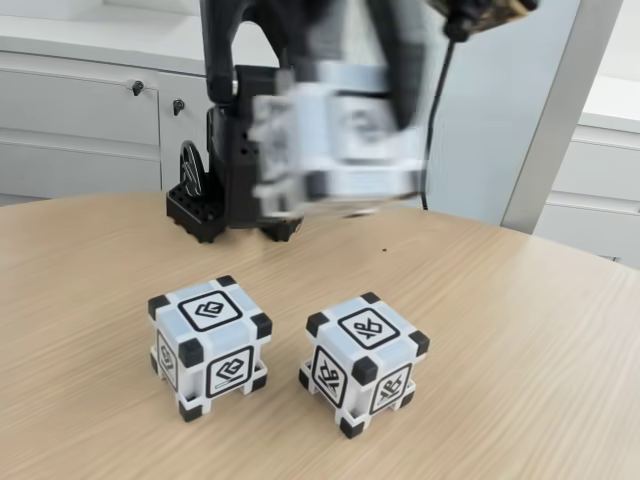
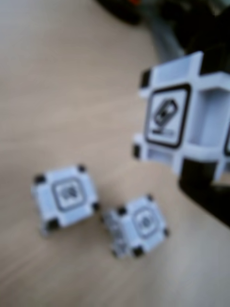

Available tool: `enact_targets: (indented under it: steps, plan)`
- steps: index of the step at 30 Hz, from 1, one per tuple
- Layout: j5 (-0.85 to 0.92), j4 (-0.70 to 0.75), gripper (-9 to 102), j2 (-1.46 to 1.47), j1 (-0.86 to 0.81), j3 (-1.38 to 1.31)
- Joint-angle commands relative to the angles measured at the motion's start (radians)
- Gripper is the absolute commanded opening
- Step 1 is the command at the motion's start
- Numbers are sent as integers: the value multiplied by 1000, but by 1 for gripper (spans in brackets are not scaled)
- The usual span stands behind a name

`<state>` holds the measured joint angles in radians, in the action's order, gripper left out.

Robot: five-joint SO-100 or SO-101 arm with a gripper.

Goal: Stack cubes from left to right.

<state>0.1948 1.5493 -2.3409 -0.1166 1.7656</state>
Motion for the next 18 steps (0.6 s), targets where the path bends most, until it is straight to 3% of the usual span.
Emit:
enact_targets:
  steps: [1, 8, 18]
  plan:
    - [-15, 41, 0, 21, -37, -17]
    - [-25, 183, 0, 130, -40, -17]
    - [-3, 199, 0, 215, -120, -15]
